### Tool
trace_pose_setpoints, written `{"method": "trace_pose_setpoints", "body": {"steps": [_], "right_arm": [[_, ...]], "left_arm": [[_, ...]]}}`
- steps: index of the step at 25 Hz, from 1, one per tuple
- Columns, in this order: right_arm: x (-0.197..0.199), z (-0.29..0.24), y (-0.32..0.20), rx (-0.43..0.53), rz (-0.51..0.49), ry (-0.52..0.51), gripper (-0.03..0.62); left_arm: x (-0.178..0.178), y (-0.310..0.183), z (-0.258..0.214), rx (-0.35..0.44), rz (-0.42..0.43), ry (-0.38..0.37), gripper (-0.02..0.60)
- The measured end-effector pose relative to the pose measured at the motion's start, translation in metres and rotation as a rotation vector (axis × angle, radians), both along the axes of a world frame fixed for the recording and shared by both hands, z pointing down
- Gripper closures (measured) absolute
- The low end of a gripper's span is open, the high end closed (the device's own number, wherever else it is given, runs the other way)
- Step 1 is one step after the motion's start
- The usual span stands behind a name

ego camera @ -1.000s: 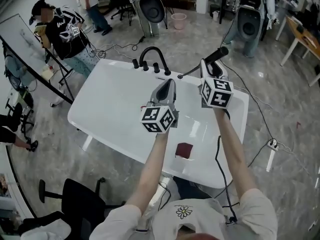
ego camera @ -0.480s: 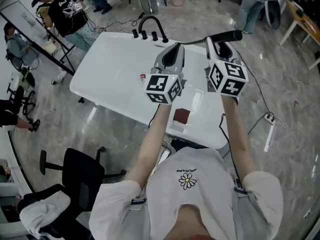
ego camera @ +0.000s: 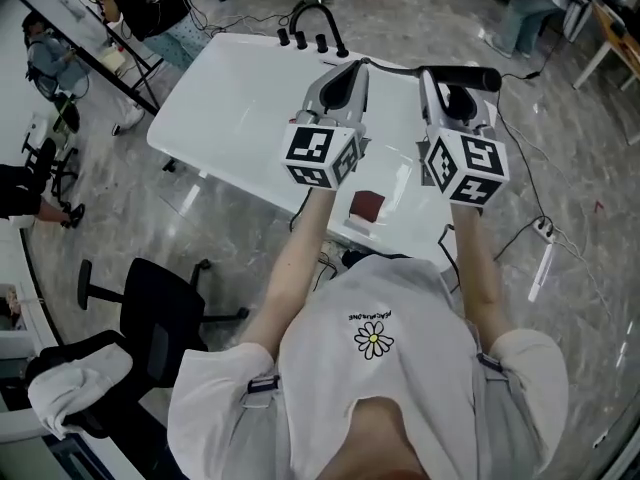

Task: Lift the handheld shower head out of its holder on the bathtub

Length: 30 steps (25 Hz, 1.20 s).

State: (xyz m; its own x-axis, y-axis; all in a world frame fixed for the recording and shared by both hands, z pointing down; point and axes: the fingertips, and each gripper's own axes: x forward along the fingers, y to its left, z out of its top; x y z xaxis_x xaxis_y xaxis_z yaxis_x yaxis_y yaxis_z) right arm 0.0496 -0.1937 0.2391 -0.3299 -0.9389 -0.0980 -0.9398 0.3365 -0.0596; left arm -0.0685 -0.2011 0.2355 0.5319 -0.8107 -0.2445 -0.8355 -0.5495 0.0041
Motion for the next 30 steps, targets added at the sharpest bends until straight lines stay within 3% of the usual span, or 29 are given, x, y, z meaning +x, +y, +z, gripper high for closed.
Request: {"method": "trace_pose_setpoints", "body": {"steps": [18,30], "right_arm": [[0.002,0.002,0.001,0.030,-0.025,0.015,0.445],[0.019,0.004,0.002,0.038,-0.010,-0.016,0.445]], "left_arm": [[0.013,-0.008,-0.006,0.012,-0.015,-0.045,0.581],[0.026,-0.008,0.004,-0.033,-0.008,-0.074,0.581]]}}
